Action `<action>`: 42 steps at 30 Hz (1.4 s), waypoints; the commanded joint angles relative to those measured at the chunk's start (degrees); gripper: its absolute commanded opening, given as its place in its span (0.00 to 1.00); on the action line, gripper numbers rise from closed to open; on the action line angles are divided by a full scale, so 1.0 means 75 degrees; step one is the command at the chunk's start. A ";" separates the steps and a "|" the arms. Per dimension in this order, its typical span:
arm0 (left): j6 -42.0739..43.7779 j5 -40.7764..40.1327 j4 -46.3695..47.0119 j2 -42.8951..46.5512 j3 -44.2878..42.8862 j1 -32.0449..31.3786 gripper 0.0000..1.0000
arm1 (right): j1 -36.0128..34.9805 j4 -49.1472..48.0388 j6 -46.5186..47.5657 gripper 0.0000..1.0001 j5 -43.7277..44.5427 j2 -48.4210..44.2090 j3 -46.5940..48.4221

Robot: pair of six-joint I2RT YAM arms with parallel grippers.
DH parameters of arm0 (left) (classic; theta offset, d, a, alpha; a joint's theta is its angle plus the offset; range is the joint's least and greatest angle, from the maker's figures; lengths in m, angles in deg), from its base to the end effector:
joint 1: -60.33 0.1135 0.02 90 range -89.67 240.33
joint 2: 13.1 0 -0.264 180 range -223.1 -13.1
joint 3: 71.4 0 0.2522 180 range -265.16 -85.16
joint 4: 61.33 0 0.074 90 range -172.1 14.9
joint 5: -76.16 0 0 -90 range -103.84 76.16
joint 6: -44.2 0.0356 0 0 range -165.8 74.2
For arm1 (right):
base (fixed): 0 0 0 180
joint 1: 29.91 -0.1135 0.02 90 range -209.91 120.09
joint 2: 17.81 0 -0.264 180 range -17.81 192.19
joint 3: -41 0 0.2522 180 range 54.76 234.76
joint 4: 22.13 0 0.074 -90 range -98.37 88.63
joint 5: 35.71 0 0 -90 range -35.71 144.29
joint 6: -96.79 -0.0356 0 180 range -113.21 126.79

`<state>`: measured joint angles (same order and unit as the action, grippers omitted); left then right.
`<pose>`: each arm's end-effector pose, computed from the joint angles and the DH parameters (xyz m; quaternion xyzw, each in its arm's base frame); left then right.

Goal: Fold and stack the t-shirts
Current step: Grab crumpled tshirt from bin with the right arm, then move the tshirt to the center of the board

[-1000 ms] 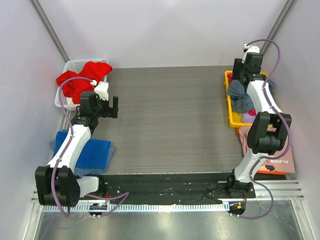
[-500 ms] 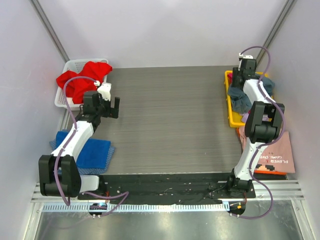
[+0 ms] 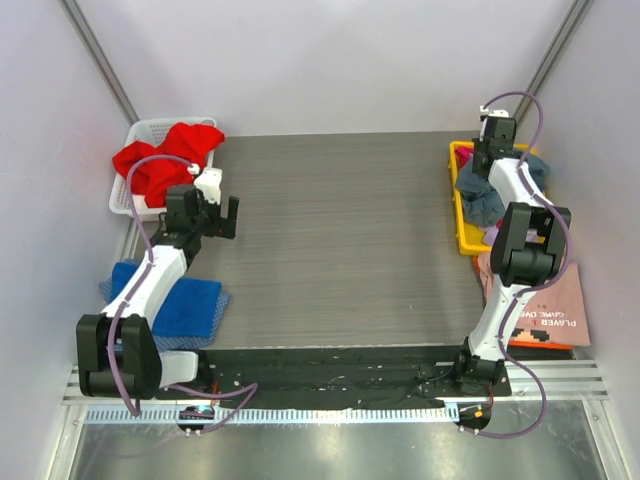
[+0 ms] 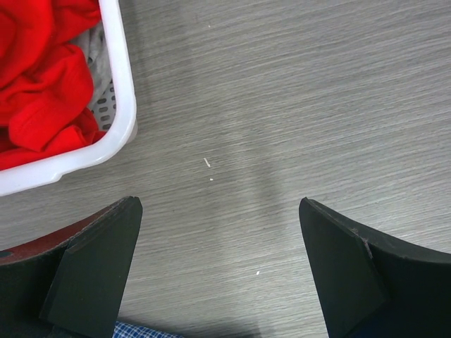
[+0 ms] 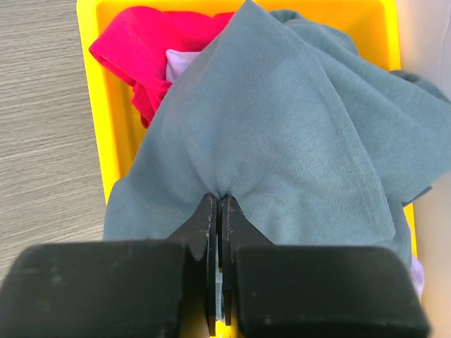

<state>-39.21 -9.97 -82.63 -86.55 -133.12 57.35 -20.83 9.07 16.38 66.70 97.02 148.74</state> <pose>0.2830 -0.0171 0.2556 0.0893 0.8740 -0.0146 0.4774 0.4594 -0.0812 0.2546 0.0432 0.8948 -0.1663 0.4120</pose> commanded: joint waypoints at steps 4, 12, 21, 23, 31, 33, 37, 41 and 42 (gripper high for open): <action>0.0164 -0.0177 0.0114 0.0582 -0.0003 -0.0012 1.00 | 0.0008 0.0555 -0.0176 0.01 -0.0586 -0.0707 0.0383; 0.0036 -0.0224 -0.0156 0.0688 -0.0261 -0.0012 1.00 | -0.0484 0.3146 -0.0340 0.01 -0.1407 -0.1224 0.4418; 0.0059 -0.0388 -0.0262 0.0981 -0.0296 -0.0024 1.00 | -0.2358 0.3735 0.0293 0.01 -0.1476 -0.2430 0.5164; 0.0024 -0.0388 -0.0273 0.1039 -0.0284 -0.0024 1.00 | -0.2569 0.3665 0.0094 0.01 -0.1804 -0.2536 0.5352; 0.0070 -0.0447 -0.0472 0.1227 -0.0331 -0.0024 0.99 | -0.2851 0.3385 -0.0914 0.01 -0.3656 -0.3168 0.4643; 0.0071 -0.0447 -0.0519 0.1285 -0.0355 -0.0024 1.00 | -0.3073 0.2987 -0.0833 0.01 -0.3646 -0.3391 0.3381; 0.0082 -0.0459 -0.0578 0.1344 -0.0413 -0.0024 1.00 | -0.3367 0.2856 -0.0587 0.02 -0.3774 -0.3603 0.1688; 0.0024 -0.0400 -0.0590 0.1286 -0.0448 -0.0024 1.00 | -0.3543 0.2657 -0.0201 0.35 -0.3636 -0.3720 -0.0058; 0.0000 -0.0365 -0.0578 0.1262 -0.0448 -0.0024 1.00 | -0.3555 0.2517 -0.0130 0.57 -0.3542 -0.3755 -0.0606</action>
<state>-39.23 -12.78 -87.35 -77.87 -134.15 57.35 -46.88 32.45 12.90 39.59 70.61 153.18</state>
